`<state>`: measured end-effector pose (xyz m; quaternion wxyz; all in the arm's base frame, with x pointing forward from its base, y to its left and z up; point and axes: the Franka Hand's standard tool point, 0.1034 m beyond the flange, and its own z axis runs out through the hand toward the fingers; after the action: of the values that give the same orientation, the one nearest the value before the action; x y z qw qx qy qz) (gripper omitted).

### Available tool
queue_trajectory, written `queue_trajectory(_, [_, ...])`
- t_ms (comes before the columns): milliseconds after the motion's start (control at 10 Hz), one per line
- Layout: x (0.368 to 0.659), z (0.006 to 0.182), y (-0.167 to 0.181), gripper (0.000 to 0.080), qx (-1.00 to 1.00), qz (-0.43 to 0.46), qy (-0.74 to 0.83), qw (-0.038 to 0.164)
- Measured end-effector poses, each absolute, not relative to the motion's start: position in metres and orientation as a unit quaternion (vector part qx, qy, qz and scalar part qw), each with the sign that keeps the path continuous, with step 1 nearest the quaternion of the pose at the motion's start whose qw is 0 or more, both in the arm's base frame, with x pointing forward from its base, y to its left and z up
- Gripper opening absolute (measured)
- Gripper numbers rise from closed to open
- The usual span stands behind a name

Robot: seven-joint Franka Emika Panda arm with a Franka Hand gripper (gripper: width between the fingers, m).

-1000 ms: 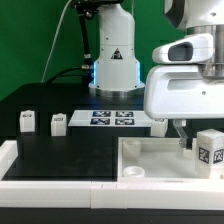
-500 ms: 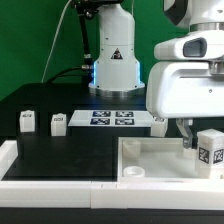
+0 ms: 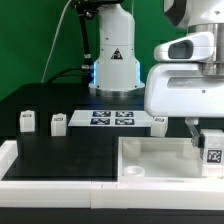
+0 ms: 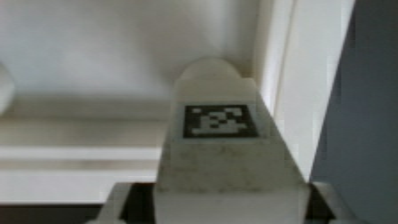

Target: Assemble one leg

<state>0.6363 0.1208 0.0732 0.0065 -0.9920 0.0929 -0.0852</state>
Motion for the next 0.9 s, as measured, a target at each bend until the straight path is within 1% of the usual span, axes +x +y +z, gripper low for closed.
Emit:
queue_trajectory(100, [0.636, 0.073, 0.117, 0.0291, -0.983, -0.084, 0.164, 0.009])
queue_trajectory(200, [0.636, 0.073, 0.11, 0.0291, -0.973, -0.081, 0.215, 0.006])
queue_trajectory(300, [0.633, 0.073, 0.099, 0.0291, -0.954, -0.073, 0.29, 0.0])
queue_trajectory(500, [0.627, 0.073, 0.081, 0.0292, -0.921, -0.061, 0.384, -0.022])
queue_trajectory(600, [0.625, 0.073, 0.074, 0.0299, -0.908, -0.058, 0.414, -0.027])
queue_trajectory(900, [0.625, 0.073, 0.071, 0.0302, -0.891, -0.059, 0.449, -0.027])
